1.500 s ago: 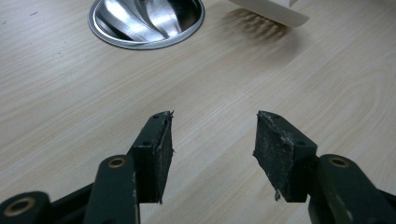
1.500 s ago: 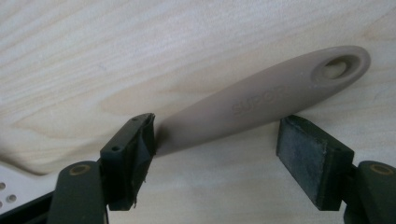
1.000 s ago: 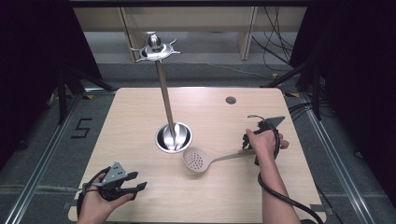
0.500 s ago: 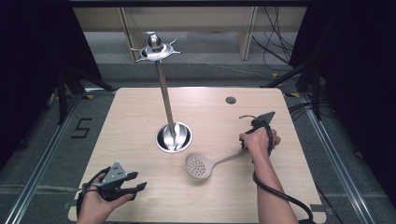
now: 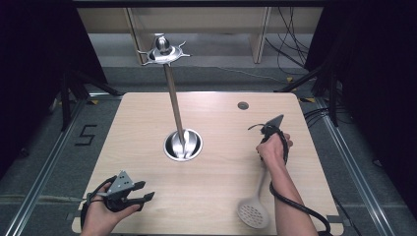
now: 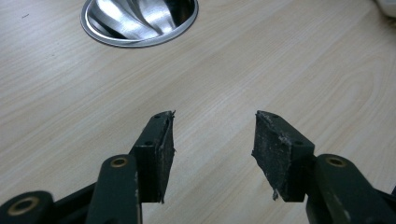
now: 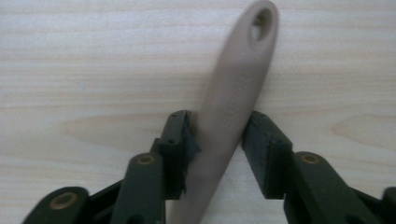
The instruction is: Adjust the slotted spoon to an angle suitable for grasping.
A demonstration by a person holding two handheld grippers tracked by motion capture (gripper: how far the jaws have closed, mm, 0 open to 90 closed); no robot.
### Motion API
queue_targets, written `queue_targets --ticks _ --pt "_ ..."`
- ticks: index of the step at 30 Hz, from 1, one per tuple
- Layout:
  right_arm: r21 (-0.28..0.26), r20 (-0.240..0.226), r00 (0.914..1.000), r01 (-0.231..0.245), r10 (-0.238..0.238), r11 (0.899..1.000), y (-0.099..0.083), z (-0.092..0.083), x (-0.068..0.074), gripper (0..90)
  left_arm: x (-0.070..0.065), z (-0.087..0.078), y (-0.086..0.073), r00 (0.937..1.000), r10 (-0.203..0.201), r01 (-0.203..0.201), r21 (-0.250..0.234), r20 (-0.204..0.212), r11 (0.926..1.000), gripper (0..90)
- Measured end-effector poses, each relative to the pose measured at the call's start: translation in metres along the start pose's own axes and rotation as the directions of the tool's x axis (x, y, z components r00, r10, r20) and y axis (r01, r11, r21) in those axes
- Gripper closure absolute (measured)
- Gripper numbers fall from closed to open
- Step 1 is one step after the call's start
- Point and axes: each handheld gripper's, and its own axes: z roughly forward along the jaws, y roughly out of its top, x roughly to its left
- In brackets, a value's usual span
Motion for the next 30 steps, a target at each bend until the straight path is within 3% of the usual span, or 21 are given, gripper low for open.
queue_targets --ticks 1,3,4,5,6,9,11,12,14,15,17,18,19,20,21,22,24,25,26,27,30 --pt "-0.004 -0.004 0.9991 0.041 -0.041 0.999 0.0 0.0 0.002 67.6 0.0 0.0 0.0 1.0 -0.002 0.002 -0.001 0.002 1.0 47.1" --pt "-0.002 -0.004 0.9984 0.056 -0.056 0.998 0.0 -0.001 0.003 68.7 0.0 0.0 0.0 1.0 -0.003 0.003 -0.003 0.001 1.0 47.1" --pt "-0.014 -0.008 0.9962 0.087 -0.087 0.996 0.0 0.0 0.003 69.2 0.0 0.0 0.0 1.0 -0.003 0.003 -0.003 0.001 1.0 47.0" --pt "-0.011 -0.019 0.9969 0.076 -0.076 0.997 0.0 -0.002 0.007 69.2 0.0 0.0 0.0 1.0 -0.003 0.003 -0.003 0.001 1.0 47.0" --pt "-0.022 -0.005 0.9935 0.113 -0.114 0.993 0.0 -0.001 0.006 69.2 0.001 -0.001 0.0 0.9999 0.012 -0.012 0.009 -0.005 0.9999 47.0" --pt "-0.042 -0.056 0.9946 0.085 -0.087 0.996 -0.001 -0.001 0.011 69.2 0.001 0.0 0.0 0.9999 0.009 -0.009 0.007 -0.006 0.9999 47.0" --pt "-0.044 -0.09 0.9887 0.116 -0.12 0.992 -0.002 -0.003 0.011 69.2 0.001 0.0 0.0 1.0 0.007 -0.007 0.006 -0.004 1.0 47.1" --pt "-0.062 -0.07 0.9894 0.123 -0.127 0.99 -0.003 -0.003 0.013 69.2 0.0 0.0 0.0 1.0 -0.003 0.003 -0.002 0.002 1.0 47.1" --pt "-0.095 -0.095 0.9802 0.165 -0.174 0.982 -0.005 -0.008 0.015 69.2 0.001 0.0 0.0 0.9999 0.013 -0.013 0.009 -0.007 0.9999 47.1" --pt "-0.095 -0.095 0.9802 0.165 -0.174 0.982 -0.005 -0.008 0.015 69.2 0.001 0.0 0.0 0.9999 0.009 -0.009 0.006 -0.006 0.9999 47.1" --pt "-0.107 -0.118 0.9711 0.195 -0.208 0.975 -0.006 -0.014 0.014 69.2 0.0 0.0 0.0 1.0 -0.003 0.003 -0.004 0.0 1.0 47.1" --pt "-0.126 -0.115 0.9729 0.186 -0.201 0.974 -0.007 -0.016 0.016 69.3 0.0 0.0 0.0 1.0 -0.003 0.003 -0.003 0.001 1.0 47.0" --pt "-0.149 -0.122 0.9657 0.211 -0.23 0.966 -0.008 -0.019 0.015 69.3 0.0 0.0 0.0 1.0 -0.003 0.003 -0.003 0.001 1.0 47.1" --pt "-0.209 -0.106 0.9526 0.259 -0.285 0.943 -0.008 -0.025 0.014 69.3 0.001 0.0 0.0 0.9999 0.012 -0.012 0.009 -0.007 0.9999 47.0" --pt "-0.209 -0.106 0.9526 0.259 -0.285 0.943 -0.008 -0.025 0.014 69.3 0.001 0.0 0.0 0.9999 0.012 -0.012 0.009 -0.007 0.9999 47.0" --pt "-0.198 -0.12 0.9573 0.236 -0.263 0.951 -0.01 -0.03 0.017 69.3 0.0 0.0 0.0 1.0 0.003 -0.003 0.002 -0.002 1.0 47.0" --pt "-0.24 -0.125 0.9481 0.257 -0.293 0.936 -0.011 -0.038 0.016 69.3 0.0 0.001 0.0 1.0 -0.003 0.003 -0.008 0.002 1.0 47.1" --pt "-0.283 -0.129 0.9348 0.285 -0.331 0.916 -0.011 -0.04 0.015 69.3 0.001 0.0 0.0 0.9999 0.007 -0.007 0.006 -0.008 1.0 47.0" --pt "-0.29 -0.14 0.9325 0.283 -0.333 0.914 -0.013 -0.044 0.015 69.3 0.001 -0.001 0.0 0.9999 0.011 -0.011 0.011 -0.009 0.9999 47.0" --pt "-0.288 -0.165 0.9369 0.253 -0.308 0.923 -0.015 -0.049 0.017 69.3 0.001 -0.001 0.0 0.9999 0.009 -0.008 0.01 -0.009 0.9999 47.0" --pt "-0.306 -0.222 0.9286 0.223 -0.297 0.925 -0.02 -0.059 0.017 69.3 -0.001 0.0 -0.001 0.9995 -0.033 0.033 -0.007 -0.001 0.9994 47.0"
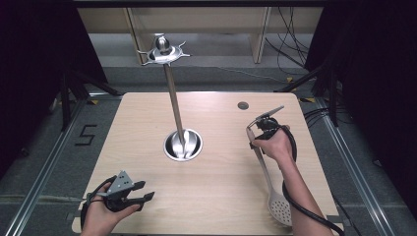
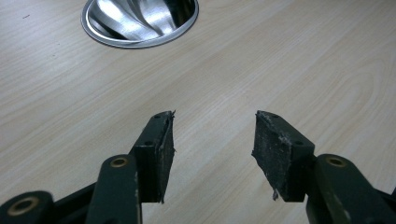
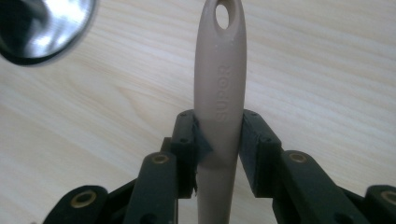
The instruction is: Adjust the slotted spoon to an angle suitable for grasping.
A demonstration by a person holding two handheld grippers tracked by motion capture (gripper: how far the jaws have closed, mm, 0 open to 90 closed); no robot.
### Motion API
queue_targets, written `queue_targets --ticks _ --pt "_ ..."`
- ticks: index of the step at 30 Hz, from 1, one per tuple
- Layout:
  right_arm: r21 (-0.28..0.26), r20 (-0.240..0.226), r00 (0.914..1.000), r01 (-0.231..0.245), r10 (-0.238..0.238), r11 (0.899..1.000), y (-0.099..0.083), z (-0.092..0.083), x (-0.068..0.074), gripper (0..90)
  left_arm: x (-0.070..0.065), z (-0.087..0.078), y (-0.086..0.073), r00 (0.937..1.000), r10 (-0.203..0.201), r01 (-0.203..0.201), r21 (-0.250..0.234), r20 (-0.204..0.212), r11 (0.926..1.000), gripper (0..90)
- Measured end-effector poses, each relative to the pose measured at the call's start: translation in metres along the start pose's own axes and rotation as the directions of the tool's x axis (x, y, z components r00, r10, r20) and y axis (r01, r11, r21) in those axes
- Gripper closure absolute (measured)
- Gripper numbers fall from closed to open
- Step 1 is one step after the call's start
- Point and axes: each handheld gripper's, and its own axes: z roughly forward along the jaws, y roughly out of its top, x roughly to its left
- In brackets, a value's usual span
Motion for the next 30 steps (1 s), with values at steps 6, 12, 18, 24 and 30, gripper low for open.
queue_targets --ticks 6,12,18,24,30 --pt "-0.183 -0.128 0.9779 0.14 -0.165 0.973 -0.011 -0.019 -0.005 69.3 0.001 0.0 0.0 1.0 0.009 -0.009 -0.002 -0.003 1.0 46.7" --pt "-0.252 -0.122 0.9726 0.162 -0.198 0.954 -0.025 -0.044 0.002 69.3 0.001 0.001 0.0 1.0 0.008 -0.008 -0.011 -0.001 0.9999 46.5" --pt "-0.379 -0.168 0.9349 0.231 -0.312 0.896 -0.036 -0.058 0.01 69.3 0.001 0.0 0.0 1.0 0.003 -0.003 -0.016 -0.003 0.9999 46.4" --pt "-0.445 -0.178 0.9015 0.284 -0.395 0.849 -0.046 -0.062 0.015 69.2 0.001 0.001 0.0 1.0 0.001 -0.001 -0.019 0.002 0.9998 46.3" --pt "-0.504 -0.157 0.8809 0.317 -0.447 0.803 -0.058 -0.071 0.018 69.2 0.001 0.001 0.0 1.0 0.0 0.001 -0.02 0.004 0.9998 46.3"
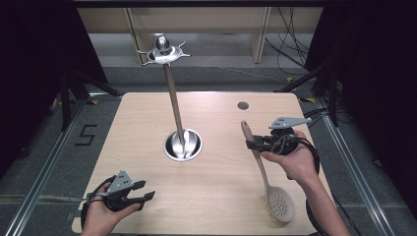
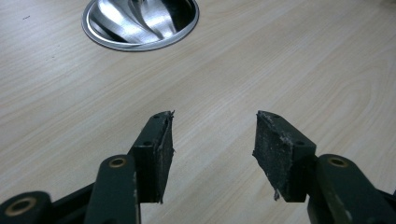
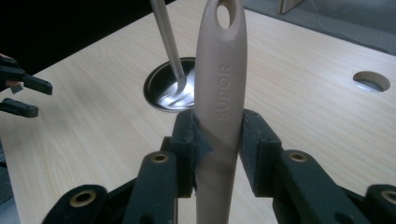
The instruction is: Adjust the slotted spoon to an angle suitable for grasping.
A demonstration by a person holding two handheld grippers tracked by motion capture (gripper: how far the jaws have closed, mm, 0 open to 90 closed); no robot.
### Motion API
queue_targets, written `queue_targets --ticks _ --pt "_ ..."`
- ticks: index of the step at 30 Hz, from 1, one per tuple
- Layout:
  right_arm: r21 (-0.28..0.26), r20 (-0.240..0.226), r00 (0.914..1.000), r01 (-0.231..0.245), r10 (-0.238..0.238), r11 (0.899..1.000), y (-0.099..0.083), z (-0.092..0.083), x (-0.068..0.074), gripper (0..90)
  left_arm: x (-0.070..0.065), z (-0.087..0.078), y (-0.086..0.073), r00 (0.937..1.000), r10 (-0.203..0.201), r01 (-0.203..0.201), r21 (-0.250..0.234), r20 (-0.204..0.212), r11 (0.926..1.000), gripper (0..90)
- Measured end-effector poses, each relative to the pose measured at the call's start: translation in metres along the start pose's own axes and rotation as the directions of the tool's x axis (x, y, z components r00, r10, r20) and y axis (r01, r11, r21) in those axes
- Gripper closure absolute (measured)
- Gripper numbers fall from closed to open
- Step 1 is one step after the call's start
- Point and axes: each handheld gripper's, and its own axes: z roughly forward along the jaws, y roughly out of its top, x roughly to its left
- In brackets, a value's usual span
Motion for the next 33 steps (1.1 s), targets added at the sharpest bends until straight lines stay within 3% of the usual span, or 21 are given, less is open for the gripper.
queue_targets --ticks 4,6,7,9,10,14,15,16,17,19,20,21,22,23,24,26,27,29,30,32,33 --pt "-0.067 0.011 0.9999 0.007 -0.006 0.998 -0.003 -0.007 0.006 69.2 0.0 0.0 0.0 1.0 -0.001 0.001 -0.002 0.0 1.0 46.2" --pt "-0.093 -0.005 1.0 0.006 -0.006 0.996 -0.003 -0.011 0.005 69.3 0.001 -0.001 0.0 0.9999 0.014 -0.014 0.01 -0.007 0.9999 46.2" --pt "-0.106 0.005 0.9997 0.025 -0.025 0.994 -0.004 -0.014 0.004 69.3 0.001 0.0 0.0 0.9999 0.007 -0.007 0.006 -0.009 1.0 46.2" --pt "-0.135 -0.004 0.9999 0.013 -0.014 0.991 -0.006 -0.016 0.004 69.3 0.002 0.0 0.0 0.9999 0.011 -0.011 0.006 -0.008 0.9999 46.2" --pt "-0.167 -0.003 0.999 0.044 -0.045 0.985 -0.008 -0.019 0.002 69.2 0.002 0.0 0.0 0.9999 0.01 -0.01 0.006 -0.008 0.9999 46.2" --pt "-0.205 -0.021 0.9993 0.026 -0.031 0.978 -0.013 -0.023 0.002 69.2 0.001 0.0 0.0 1.0 0.0 0.0 -0.004 -0.007 1.0 46.2" --pt "-0.226 -0.016 0.9983 0.051 -0.056 0.973 -0.014 -0.023 0.001 69.3 0.001 0.0 0.0 1.0 -0.001 0.001 -0.004 -0.007 1.0 46.2" --pt "-0.232 -0.029 0.9986 0.036 -0.044 0.972 -0.015 -0.024 0.003 69.2 0.001 0.0 0.0 1.0 -0.003 0.003 -0.007 -0.006 1.0 46.2" --pt "-0.24 -0.018 0.9964 0.077 -0.083 0.968 -0.015 -0.026 0.002 69.2 0.0 0.0 0.0 1.0 -0.006 0.006 -0.007 -0.007 1.0 46.2" --pt "-0.259 -0.026 0.9957 0.079 -0.089 0.963 -0.017 -0.029 0.006 69.3 0.001 0.0 0.0 1.0 -0.005 0.005 -0.008 -0.006 1.0 46.2" --pt "-0.285 -0.024 0.9935 0.1 -0.111 0.953 -0.016 -0.032 0.008 69.3 0.0 0.0 0.0 1.0 -0.007 0.007 -0.009 -0.007 0.9999 46.2" --pt "-0.285 -0.024 0.9935 0.1 -0.111 0.953 -0.016 -0.032 0.008 69.3 0.001 -0.001 0.0 1.0 0.005 -0.005 0.004 -0.006 1.0 46.2" --pt "-0.302 -0.014 0.9927 0.11 -0.12 0.947 -0.016 -0.033 0.009 69.3 0.001 -0.001 0.0 1.0 0.003 -0.003 0.005 -0.007 1.0 46.2" --pt "-0.306 -0.034 0.9938 0.091 -0.106 0.948 -0.016 -0.035 0.012 69.3 0.0 0.0 0.0 1.0 -0.007 0.007 -0.005 -0.005 1.0 46.2" --pt "-0.328 -0.029 0.9913 0.112 -0.129 0.938 -0.015 -0.036 0.011 69.3 0.0 0.0 0.0 1.0 -0.009 0.009 -0.011 -0.001 0.9999 46.2" --pt "-0.351 -0.028 0.9918 0.107 -0.125 0.93 -0.015 -0.039 0.013 69.3 0.001 -0.001 0.0 1.0 -0.004 0.004 -0.005 -0.005 1.0 46.2" --pt "-0.354 -0.035 0.9934 0.09 -0.109 0.931 -0.015 -0.04 0.014 69.4 0.001 0.0 0.0 1.0 -0.004 0.004 -0.006 -0.005 1.0 46.2" --pt "-0.388 -0.025 0.991 0.112 -0.132 0.915 -0.013 -0.041 0.012 69.3 0.001 -0.001 0.0 0.9999 -0.015 0.015 0.0 -0.002 0.9999 46.2" --pt "-0.388 -0.046 0.9918 0.093 -0.12 0.917 -0.013 -0.042 0.013 69.4 0.001 -0.001 0.0 1.0 0.0 0.0 -0.001 -0.004 1.0 46.2" --pt "-0.412 -0.036 0.9906 0.106 -0.132 0.905 -0.01 -0.043 0.015 69.4 0.001 -0.001 0.0 1.0 0.001 -0.002 -0.01 -0.008 0.9999 46.2" --pt "-0.412 -0.036 0.9906 0.106 -0.132 0.905 -0.01 -0.043 0.015 69.4 0.002 -0.001 0.0 1.0 0.001 -0.001 -0.015 -0.006 0.9999 46.2"
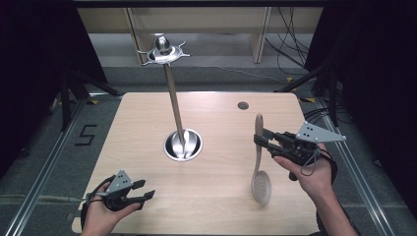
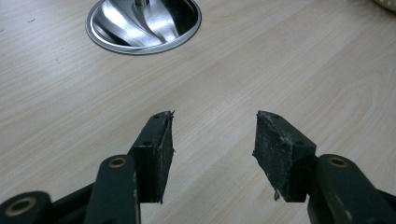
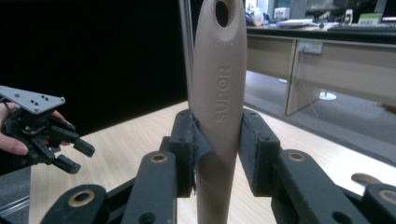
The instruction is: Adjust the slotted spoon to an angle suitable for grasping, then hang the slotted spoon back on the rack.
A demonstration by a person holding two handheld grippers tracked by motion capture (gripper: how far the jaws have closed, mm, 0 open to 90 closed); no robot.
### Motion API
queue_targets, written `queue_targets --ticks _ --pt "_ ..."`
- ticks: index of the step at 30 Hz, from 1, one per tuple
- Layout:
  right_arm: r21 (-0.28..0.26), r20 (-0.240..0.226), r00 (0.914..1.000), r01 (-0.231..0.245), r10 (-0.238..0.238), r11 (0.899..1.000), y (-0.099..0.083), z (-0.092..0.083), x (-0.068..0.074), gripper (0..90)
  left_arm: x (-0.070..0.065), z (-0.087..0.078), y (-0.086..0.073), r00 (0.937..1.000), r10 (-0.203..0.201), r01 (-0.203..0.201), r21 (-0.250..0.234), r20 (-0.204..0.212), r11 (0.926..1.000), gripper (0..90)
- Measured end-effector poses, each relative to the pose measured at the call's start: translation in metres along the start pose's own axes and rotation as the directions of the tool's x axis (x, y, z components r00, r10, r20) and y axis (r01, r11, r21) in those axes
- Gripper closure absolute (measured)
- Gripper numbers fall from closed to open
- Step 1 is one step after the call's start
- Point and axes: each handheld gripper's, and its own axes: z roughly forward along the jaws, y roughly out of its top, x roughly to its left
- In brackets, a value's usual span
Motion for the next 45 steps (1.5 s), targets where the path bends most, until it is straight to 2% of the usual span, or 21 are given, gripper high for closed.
queue_targets --ticks 2,5,7,9,11,12,14,15,20,22,26,29,30,31,34,36,37,38,39,44,45 --pt "0.001 -0.004 1.0 -0.007 0.007 1.0 0.003 0.0 0.003 69.4 -0.001 0.0 0.0 0.9999 -0.014 0.014 -0.012 0.002 0.9998 46.2" --pt "-0.018 -0.003 0.9999 0.016 -0.016 1.0 0.007 0.003 0.005 69.4 0.0 -0.002 0.001 0.9997 -0.025 0.025 -0.003 -0.007 0.9997 46.2" --pt "-0.039 -0.002 0.9988 0.049 -0.049 0.998 0.01 0.005 0.004 69.4 0.001 -0.002 0.001 0.9999 -0.011 0.011 -0.009 -0.006 0.9999 46.3" --pt "-0.036 -0.003 0.9993 0.038 -0.038 0.999 0.012 0.006 0.008 69.4 0.0 -0.001 0.002 0.9995 -0.03 0.029 -0.036 -0.006 0.9989 46.2" --pt "-0.046 -0.008 0.9993 0.037 -0.037 0.998 0.015 0.008 0.01 69.4 0.001 -0.001 0.003 0.9997 -0.022 0.022 -0.034 -0.012 0.9992 46.3" --pt "-0.041 -0.011 0.9995 0.031 -0.031 0.999 0.017 0.009 0.012 69.4 0.0 -0.001 0.003 0.9989 -0.046 0.045 -0.043 -0.008 0.998 46.3" --pt "-0.054 -0.003 0.9985 0.055 -0.056 0.997 0.02 0.011 0.012 69.4 0.001 -0.001 0.005 0.9993 -0.032 0.031 -0.049 -0.018 0.9984 46.4" --pt "-0.052 -0.013 0.999 0.041 -0.042 0.998 0.022 0.012 0.014 69.4 -0.001 -0.001 0.005 0.9985 -0.05 0.049 -0.066 -0.02 0.9966 46.4" --pt "-0.054 0.005 0.9979 0.066 -0.065 0.996 0.026 0.018 0.018 69.4 0.0 -0.002 0.006 0.998 -0.059 0.057 -0.095 -0.024 0.9939 46.0" --pt "-0.066 0.021 0.9967 0.08 -0.078 0.995 0.026 0.018 0.019 69.4 0.0 -0.004 0.006 0.9979 -0.056 0.053 -0.1 -0.032 0.9936 45.9" --pt "-0.054 0.006 0.9984 0.057 -0.057 0.997 0.024 0.018 0.022 69.4 0.001 -0.008 0.005 0.9975 -0.057 0.052 -0.113 -0.043 0.9923 45.6" --pt "-0.061 -0.003 0.9975 0.07 -0.07 0.996 0.023 0.02 0.023 69.4 0.0 -0.01 0.005 0.9976 -0.047 0.04 -0.119 -0.051 0.9921 45.5" --pt "-0.049 0.011 0.9983 0.057 -0.057 0.997 0.023 0.019 0.024 69.4 0.0 -0.011 0.005 0.9975 -0.044 0.037 -0.12 -0.056 0.9921 45.5" --pt "-0.051 0.018 0.997 0.076 -0.075 0.996 0.023 0.02 0.024 69.4 0.001 -0.011 0.005 0.998 -0.037 0.031 -0.119 -0.051 0.9924 45.5" --pt "-0.045 0.016 0.9975 0.069 -0.068 0.997 0.023 0.021 0.025 69.4 0.0 -0.012 0.008 0.9976 -0.053 0.046 -0.143 -0.044 0.9887 45.2" --pt "-0.044 0.027 0.9965 0.08 -0.079 0.996 0.024 0.021 0.025 69.4 -0.002 -0.013 0.011 0.9955 -0.086 0.078 -0.166 -0.041 0.9831 44.4" --pt "-0.04 0.022 0.9979 0.062 -0.061 0.997 0.024 0.023 0.027 69.4 -0.002 -0.015 0.016 0.9953 -0.093 0.087 -0.187 -0.026 0.9786 42.3" --pt "-0.04 0.022 0.9979 0.062 -0.061 0.997 0.024 0.023 0.027 69.4 -0.002 -0.015 0.016 0.9953 -0.093 0.087 -0.187 -0.026 0.9786 41.3" --pt "-0.04 0.029 0.9982 0.054 -0.053 0.998 0.025 0.024 0.03 69.3 -0.006 -0.014 0.023 0.9938 -0.111 0.105 -0.209 -0.014 0.9723 40.3" --pt "-0.04 0.011 0.9977 0.067 -0.067 0.997 0.029 0.031 0.031 69.4 -0.02 -0.01 0.043 0.9967 -0.081 0.08 -0.24 0.005 0.9674 36.4" --pt "-0.04 0.011 0.9977 0.067 -0.067 0.997 0.029 0.031 0.031 69.4 -0.023 -0.01 0.05 0.9982 -0.059 0.06 -0.246 0.01 0.9676 36.4"
